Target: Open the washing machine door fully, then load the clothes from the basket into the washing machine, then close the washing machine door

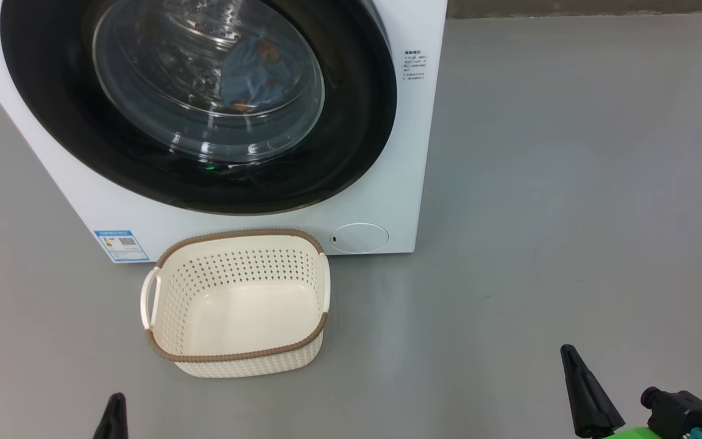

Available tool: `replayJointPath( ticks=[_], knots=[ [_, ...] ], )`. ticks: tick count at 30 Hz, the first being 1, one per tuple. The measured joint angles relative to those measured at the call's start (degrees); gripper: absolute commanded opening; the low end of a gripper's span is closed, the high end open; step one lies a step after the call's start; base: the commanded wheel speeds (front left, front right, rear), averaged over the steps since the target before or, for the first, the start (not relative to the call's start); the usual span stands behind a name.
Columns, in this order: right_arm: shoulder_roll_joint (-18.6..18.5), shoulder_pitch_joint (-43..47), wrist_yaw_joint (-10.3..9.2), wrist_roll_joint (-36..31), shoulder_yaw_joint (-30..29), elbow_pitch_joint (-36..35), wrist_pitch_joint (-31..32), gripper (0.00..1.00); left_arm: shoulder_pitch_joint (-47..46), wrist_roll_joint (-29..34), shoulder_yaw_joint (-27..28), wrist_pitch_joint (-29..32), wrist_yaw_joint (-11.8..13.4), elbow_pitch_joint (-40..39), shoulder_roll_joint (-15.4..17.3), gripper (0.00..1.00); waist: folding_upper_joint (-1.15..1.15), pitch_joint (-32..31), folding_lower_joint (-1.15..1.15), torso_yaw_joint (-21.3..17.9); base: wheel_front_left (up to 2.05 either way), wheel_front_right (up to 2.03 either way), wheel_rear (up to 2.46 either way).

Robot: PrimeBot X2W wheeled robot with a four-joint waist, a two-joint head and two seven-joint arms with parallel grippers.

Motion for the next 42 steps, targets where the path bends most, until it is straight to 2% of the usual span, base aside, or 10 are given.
replayJointPath(
  ticks=[42],
  knots=[
    [-0.67,-1.55,0.00,25.01,-1.08,1.53,6.02,0.00,-3.31,-26.40,-0.35,6.48,0.01,2.33,0.05,0.00,0.00,-0.43,-0.01,-1.66,0.00,0.00,0.00]
  ],
)
